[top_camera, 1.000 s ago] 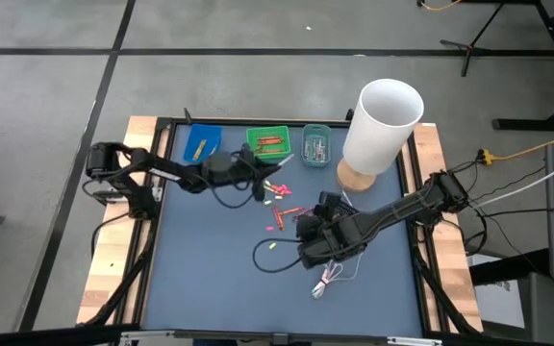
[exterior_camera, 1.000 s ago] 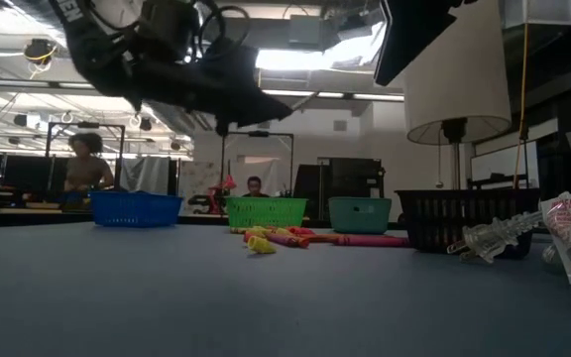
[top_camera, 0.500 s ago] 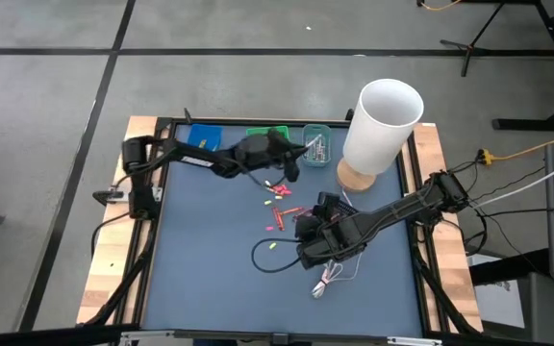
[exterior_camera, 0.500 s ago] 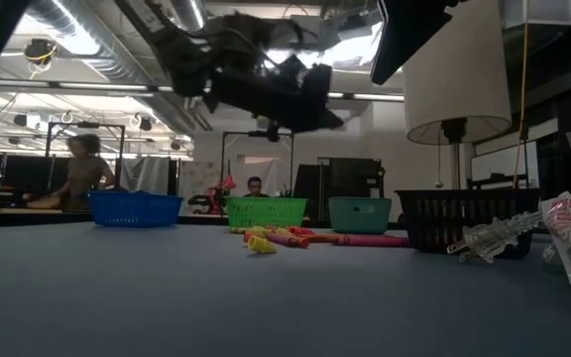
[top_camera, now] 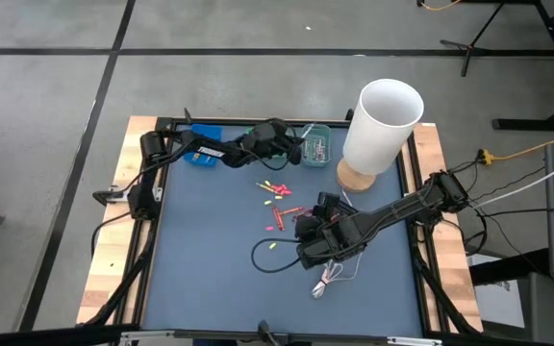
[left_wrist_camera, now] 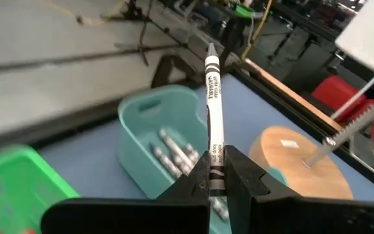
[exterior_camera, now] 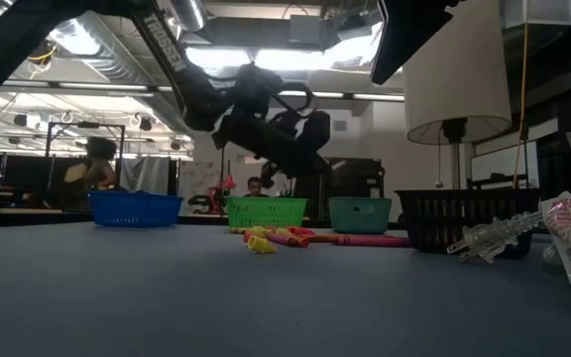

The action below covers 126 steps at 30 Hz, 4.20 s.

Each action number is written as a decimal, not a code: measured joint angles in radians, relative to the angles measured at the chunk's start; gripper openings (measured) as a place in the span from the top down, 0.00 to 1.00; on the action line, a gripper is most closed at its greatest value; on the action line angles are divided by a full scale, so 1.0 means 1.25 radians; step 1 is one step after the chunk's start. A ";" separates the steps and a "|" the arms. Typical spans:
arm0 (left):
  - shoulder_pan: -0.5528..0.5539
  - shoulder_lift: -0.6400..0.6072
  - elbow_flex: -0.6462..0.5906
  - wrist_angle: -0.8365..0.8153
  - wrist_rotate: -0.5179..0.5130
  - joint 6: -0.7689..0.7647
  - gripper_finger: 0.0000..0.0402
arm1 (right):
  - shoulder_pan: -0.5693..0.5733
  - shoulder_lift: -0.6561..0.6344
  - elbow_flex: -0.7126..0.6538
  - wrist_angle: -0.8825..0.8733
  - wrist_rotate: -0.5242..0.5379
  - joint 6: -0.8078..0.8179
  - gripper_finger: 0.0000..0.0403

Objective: Sort crayons
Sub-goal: Put the gray crayon into the dark green bin, then put the orange crayon into the green bin

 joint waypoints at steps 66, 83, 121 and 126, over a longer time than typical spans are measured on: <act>-0.109 -0.575 -0.471 -0.292 0.277 0.317 0.80 | -0.140 0.001 -0.031 0.151 -0.168 -0.267 0.58; -0.214 -0.711 -0.587 -0.294 0.218 0.316 0.80 | -0.375 0.001 -0.324 0.549 -0.492 -0.398 0.58; -0.257 -0.710 -0.587 -0.301 0.151 0.318 0.80 | -0.393 0.067 -0.457 0.814 -0.569 -0.417 0.92; -0.257 -0.710 -0.587 -0.302 0.151 0.318 0.80 | -0.393 0.069 -0.441 0.799 -0.569 -0.417 0.97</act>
